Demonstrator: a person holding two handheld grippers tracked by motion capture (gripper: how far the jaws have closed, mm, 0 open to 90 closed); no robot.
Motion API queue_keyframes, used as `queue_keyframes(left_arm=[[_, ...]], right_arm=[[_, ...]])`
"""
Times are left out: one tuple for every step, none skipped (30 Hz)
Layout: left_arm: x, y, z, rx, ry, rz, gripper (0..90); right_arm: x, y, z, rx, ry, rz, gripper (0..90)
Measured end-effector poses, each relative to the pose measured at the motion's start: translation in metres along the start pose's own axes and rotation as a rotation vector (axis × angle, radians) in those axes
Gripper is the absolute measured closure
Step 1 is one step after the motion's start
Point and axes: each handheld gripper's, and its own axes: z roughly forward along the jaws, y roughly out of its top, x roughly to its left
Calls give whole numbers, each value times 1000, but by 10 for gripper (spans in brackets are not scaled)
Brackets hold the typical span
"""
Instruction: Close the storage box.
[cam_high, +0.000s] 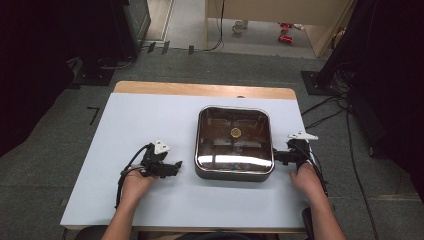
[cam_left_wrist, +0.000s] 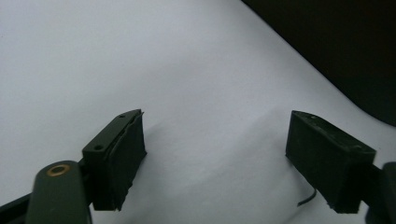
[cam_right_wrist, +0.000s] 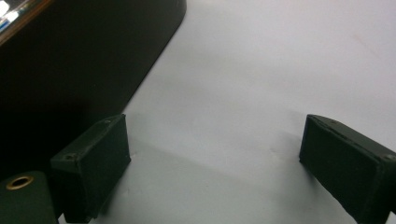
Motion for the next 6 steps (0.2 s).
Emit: queue_keyframes(left_arm=[[0, -1, 0, -7, -3, -1, 193], [1, -1, 0, -7, -7, 5, 193], [1, -2, 0, -13, -9, 5, 192], [1, -3, 0, -19, -8, 5, 190], [1, -4, 0, -25, -6, 3, 189], [1, -4, 0, -31, -4, 4, 189]], right_arm=[[0, 0, 0, 0, 0, 0, 79], [0, 0, 0, 0, 0, 0, 79], [0, 0, 0, 0, 0, 0, 79], [0, 0, 0, 0, 0, 0, 79], [0, 0, 0, 0, 0, 0, 79], [0, 0, 0, 0, 0, 0, 79]])
